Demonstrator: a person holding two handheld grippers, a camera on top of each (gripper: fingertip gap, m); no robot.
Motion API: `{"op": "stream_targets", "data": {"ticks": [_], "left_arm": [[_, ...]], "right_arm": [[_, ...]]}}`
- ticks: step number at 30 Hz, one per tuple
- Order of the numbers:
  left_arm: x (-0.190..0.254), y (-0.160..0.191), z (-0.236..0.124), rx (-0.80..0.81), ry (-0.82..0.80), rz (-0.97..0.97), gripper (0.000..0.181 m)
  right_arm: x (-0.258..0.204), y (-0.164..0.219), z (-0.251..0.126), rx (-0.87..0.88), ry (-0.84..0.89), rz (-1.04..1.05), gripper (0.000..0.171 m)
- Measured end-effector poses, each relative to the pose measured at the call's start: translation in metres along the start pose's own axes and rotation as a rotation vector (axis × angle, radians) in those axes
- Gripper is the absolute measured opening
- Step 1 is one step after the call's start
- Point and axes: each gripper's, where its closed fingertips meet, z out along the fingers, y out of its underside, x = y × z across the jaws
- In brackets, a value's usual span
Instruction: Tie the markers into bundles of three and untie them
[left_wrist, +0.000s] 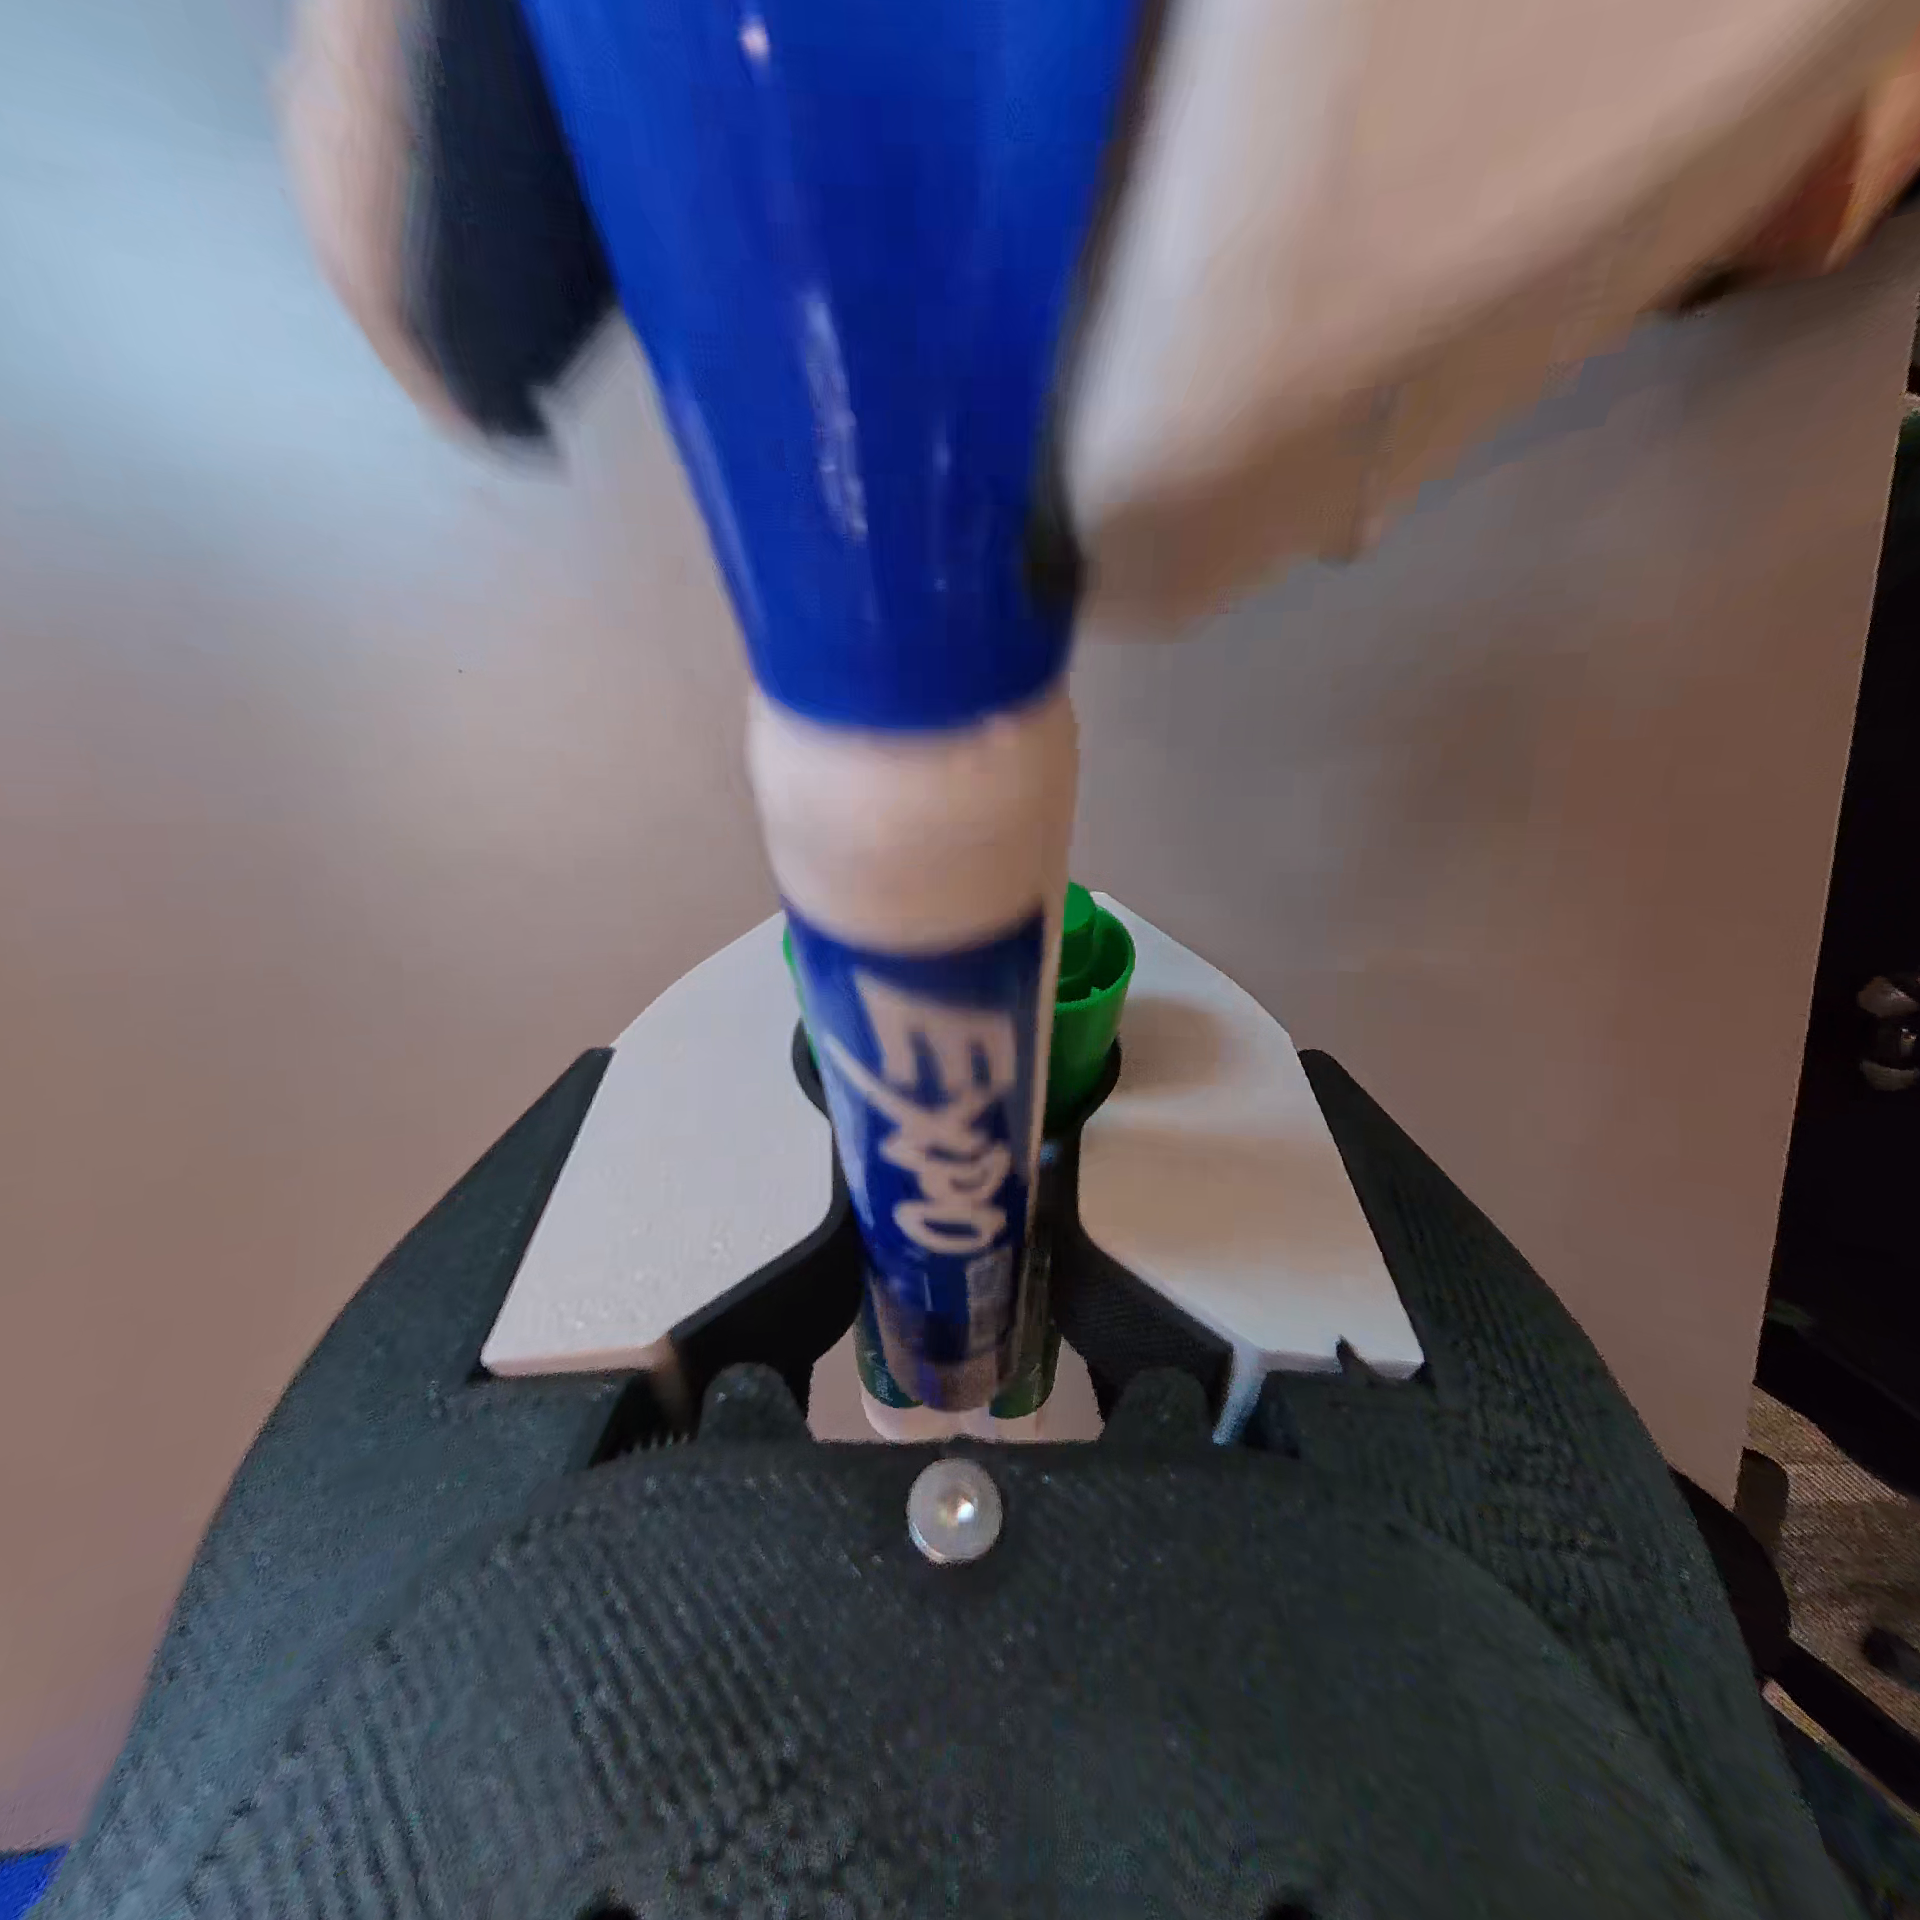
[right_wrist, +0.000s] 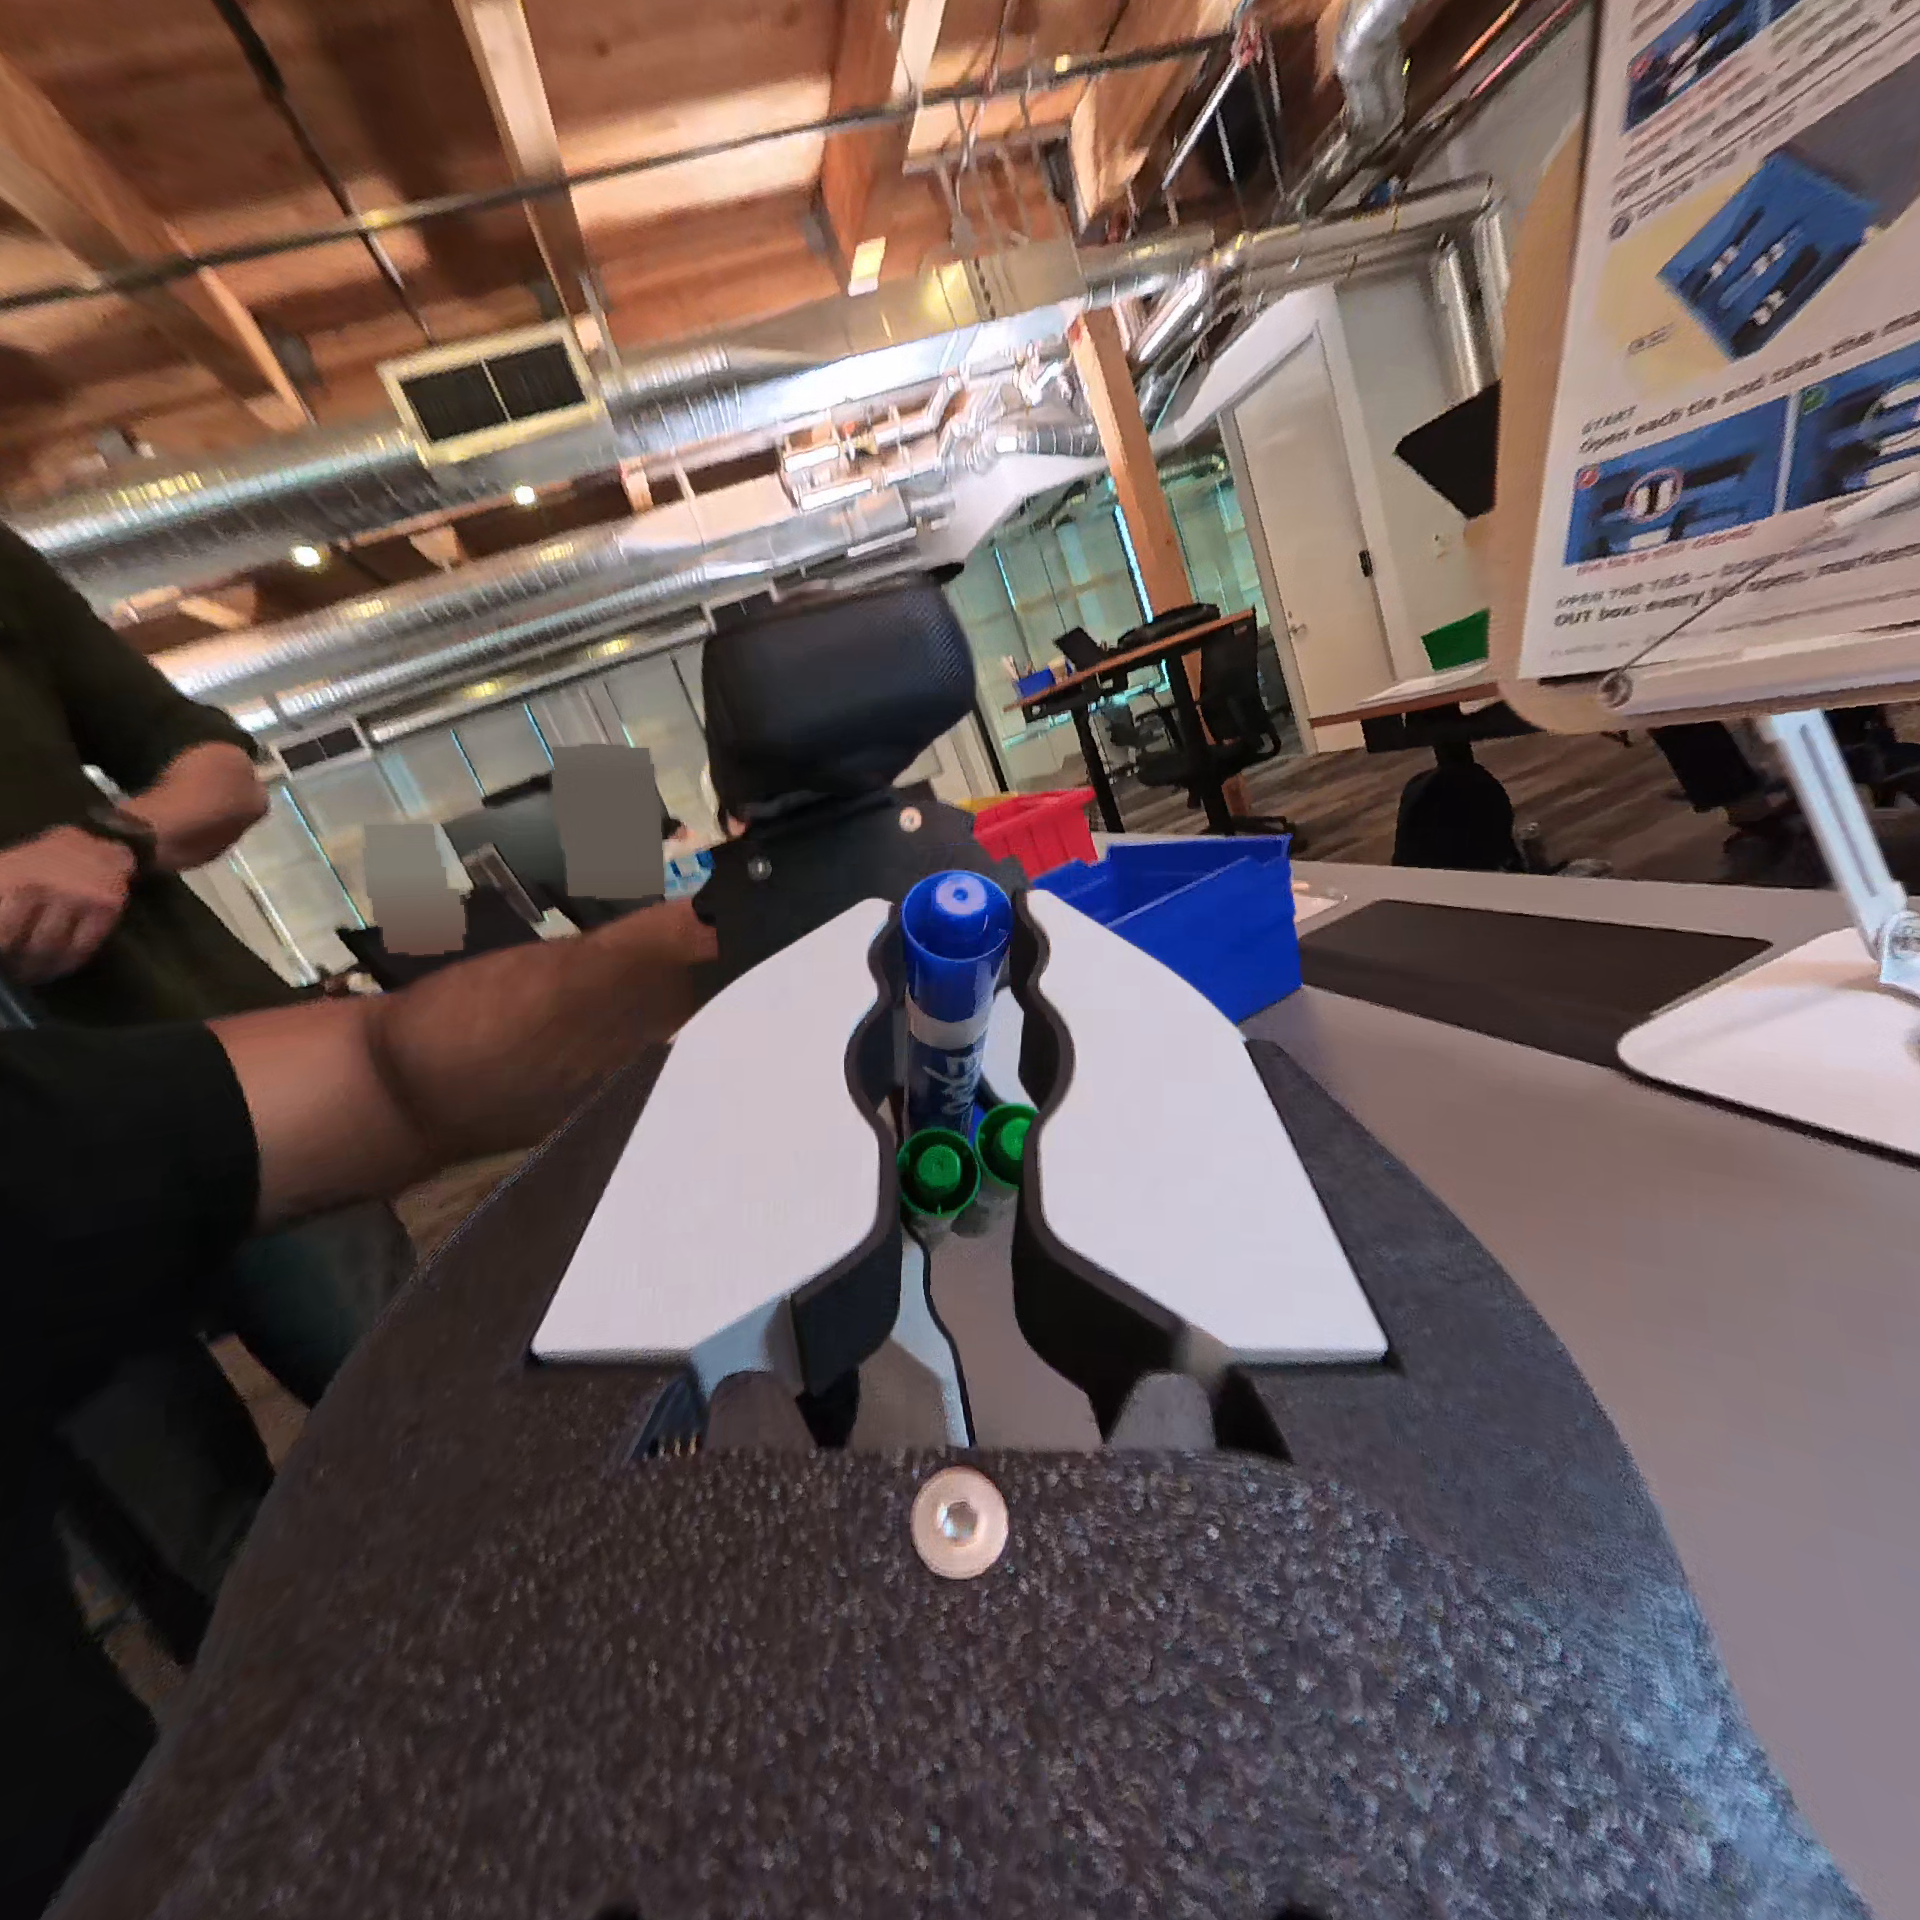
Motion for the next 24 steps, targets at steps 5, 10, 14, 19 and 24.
{"op": "stream_targets", "data": {"ticks": [5, 10, 14, 19, 24], "left_arm": [[0.001, 0.006, -0.001, -0.092, 0.033, -0.021, 0.041], [0.002, 0.015, -0.005, -0.219, 0.039, -0.028, 0.041], [0.0, 0.022, -0.011, -0.326, 0.017, -0.002, 0.041], [-0.003, 0.021, -0.022, -0.441, -0.032, 0.055, 0.041], [-0.001, 0.016, -0.027, -0.502, -0.03, 0.057, 0.041]], "right_arm": [[-0.003, 0.038, 0.011, -0.174, -0.01, -0.09, 0.02], [-0.003, 0.05, 0.012, -0.232, -0.026, -0.123, 0.02], [-0.002, 0.048, 0.011, -0.236, -0.076, -0.054, 0.02], [-0.003, 0.04, 0.008, -0.219, -0.182, 0.116, 0.02], [-0.007, 0.036, 0.007, -0.222, -0.155, 0.013, 0.02]]}}
